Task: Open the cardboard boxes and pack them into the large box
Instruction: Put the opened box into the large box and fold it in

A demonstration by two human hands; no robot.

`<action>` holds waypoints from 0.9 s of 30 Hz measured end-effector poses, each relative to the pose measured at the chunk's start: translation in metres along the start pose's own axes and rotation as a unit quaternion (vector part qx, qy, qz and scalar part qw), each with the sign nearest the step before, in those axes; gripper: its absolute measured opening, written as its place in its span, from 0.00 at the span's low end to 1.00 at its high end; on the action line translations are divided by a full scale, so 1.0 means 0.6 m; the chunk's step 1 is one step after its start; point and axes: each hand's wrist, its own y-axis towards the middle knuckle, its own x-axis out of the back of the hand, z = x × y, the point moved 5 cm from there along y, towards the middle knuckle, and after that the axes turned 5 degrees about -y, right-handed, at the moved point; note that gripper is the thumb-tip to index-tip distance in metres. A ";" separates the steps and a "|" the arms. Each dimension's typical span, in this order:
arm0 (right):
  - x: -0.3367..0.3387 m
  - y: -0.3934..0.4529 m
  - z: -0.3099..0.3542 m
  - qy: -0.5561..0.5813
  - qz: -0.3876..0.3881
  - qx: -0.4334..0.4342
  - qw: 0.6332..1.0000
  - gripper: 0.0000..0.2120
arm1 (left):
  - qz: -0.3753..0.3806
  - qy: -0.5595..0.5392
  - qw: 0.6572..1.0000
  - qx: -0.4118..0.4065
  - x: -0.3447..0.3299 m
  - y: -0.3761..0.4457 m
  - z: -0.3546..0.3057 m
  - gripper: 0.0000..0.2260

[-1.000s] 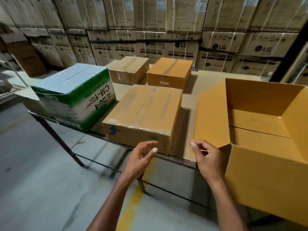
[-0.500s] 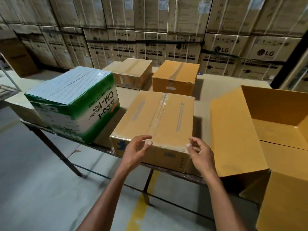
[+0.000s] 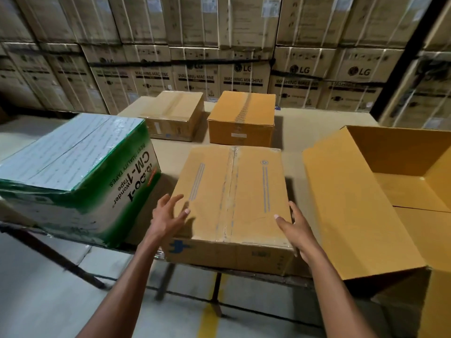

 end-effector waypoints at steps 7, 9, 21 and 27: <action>-0.014 -0.006 -0.003 0.024 0.019 -0.042 0.999 0.37 | 0.075 -0.150 0.984 0.062 -0.004 0.027 0.050 0.38; -0.015 -0.009 0.004 0.029 0.020 -0.037 0.999 0.35 | 0.086 -0.163 0.981 0.058 -0.002 0.028 0.054 0.39; -0.034 -0.036 -0.011 0.075 0.000 -0.065 0.995 0.36 | 0.111 -0.250 0.960 0.054 -0.013 -0.015 0.081 0.36; -0.022 -0.045 0.009 0.088 -0.018 -0.062 0.994 0.31 | 0.091 -0.270 0.957 0.044 -0.018 -0.021 0.076 0.26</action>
